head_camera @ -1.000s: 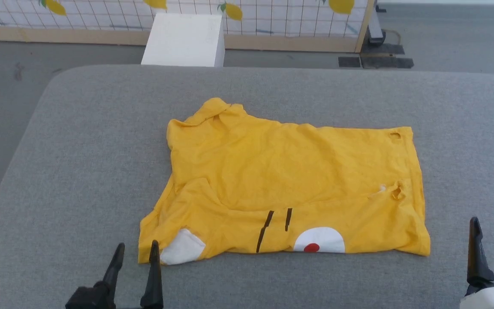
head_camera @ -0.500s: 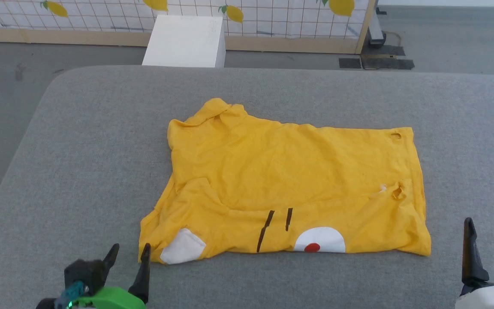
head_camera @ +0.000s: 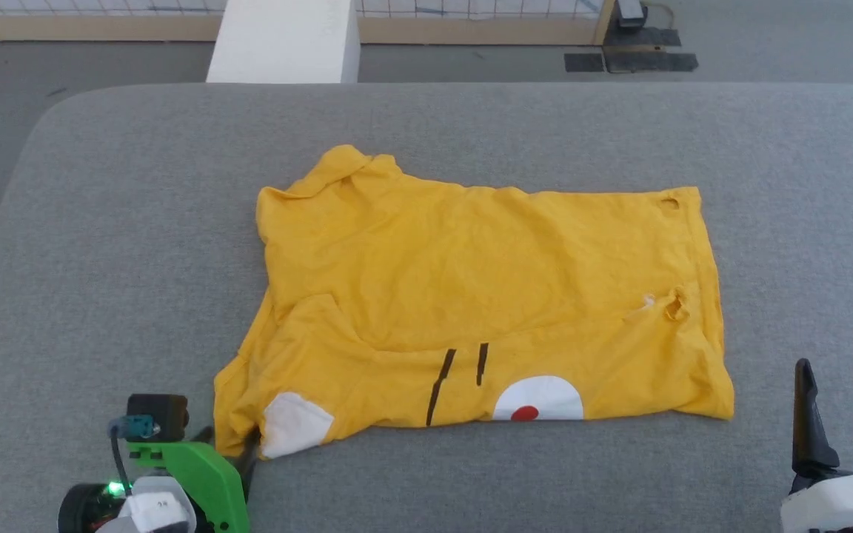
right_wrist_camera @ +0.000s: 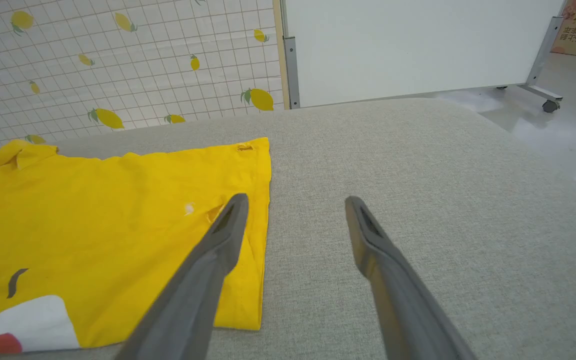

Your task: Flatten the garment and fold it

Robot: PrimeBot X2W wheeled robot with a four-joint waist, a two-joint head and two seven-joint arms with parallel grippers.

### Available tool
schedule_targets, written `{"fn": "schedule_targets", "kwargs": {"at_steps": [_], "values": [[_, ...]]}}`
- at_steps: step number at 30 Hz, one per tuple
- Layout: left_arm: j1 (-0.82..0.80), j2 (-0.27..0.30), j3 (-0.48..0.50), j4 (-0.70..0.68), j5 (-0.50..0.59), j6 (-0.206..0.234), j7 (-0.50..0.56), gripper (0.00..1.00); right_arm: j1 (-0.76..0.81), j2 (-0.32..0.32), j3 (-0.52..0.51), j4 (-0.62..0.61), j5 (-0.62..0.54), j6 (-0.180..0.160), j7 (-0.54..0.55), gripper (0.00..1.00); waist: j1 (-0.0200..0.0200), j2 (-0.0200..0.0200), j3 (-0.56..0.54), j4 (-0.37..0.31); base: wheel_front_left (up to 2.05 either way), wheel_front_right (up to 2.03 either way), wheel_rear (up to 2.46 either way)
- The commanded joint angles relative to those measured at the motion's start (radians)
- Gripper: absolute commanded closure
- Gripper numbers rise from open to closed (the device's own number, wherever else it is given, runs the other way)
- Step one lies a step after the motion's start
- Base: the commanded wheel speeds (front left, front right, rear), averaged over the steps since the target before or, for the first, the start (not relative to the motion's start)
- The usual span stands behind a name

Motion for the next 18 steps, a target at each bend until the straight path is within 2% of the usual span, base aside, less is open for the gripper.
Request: {"fn": "schedule_targets", "kwargs": {"at_steps": [1, 7, 8, 9, 13, 18], "values": [[-0.019, -0.002, -0.005, 0.024, -0.029, -0.016, 0.029, 0.00, -0.016, 0.001, 0.000, -0.004, -0.001, -0.002, 0.003, 0.00, 0.0000, 0.0000, 0.015, -0.014, 0.00, 0.00, 0.00], [-0.066, -0.015, -0.019, 0.101, -0.083, -0.043, 0.116, 0.00, -0.018, 0.001, -0.004, -0.010, -0.001, -0.002, 0.010, 0.00, 0.0000, 0.0000, 0.035, -0.026, 0.00, 0.00, 0.00], [-0.074, -0.018, -0.020, 0.113, -0.088, -0.046, 0.119, 0.11, -0.020, 0.001, -0.005, -0.010, -0.001, -0.002, 0.010, 0.00, 0.0000, 0.0000, 0.038, -0.027, 0.00, 0.00, 0.00], [-0.080, -0.016, -0.026, 0.123, -0.085, -0.051, 0.119, 1.00, -0.021, 0.001, -0.004, -0.011, 0.000, -0.002, 0.011, 0.00, 0.0000, 0.0000, 0.040, -0.027, 0.00, 0.00, 0.00], [-0.097, -0.023, -0.030, 0.147, -0.088, -0.063, 0.083, 1.00, -0.028, 0.001, -0.001, -0.011, 0.001, -0.002, 0.016, 0.00, 0.0000, 0.0000, 0.045, -0.025, 0.00, 0.00, 0.00], [-0.082, -0.030, -0.008, 0.120, -0.088, -0.057, -0.006, 1.00, -0.064, 0.001, 0.006, -0.036, -0.031, -0.002, 0.038, 0.00, 0.0000, 0.0000, 0.045, -0.019, 0.00, 0.00, 0.00]]}}
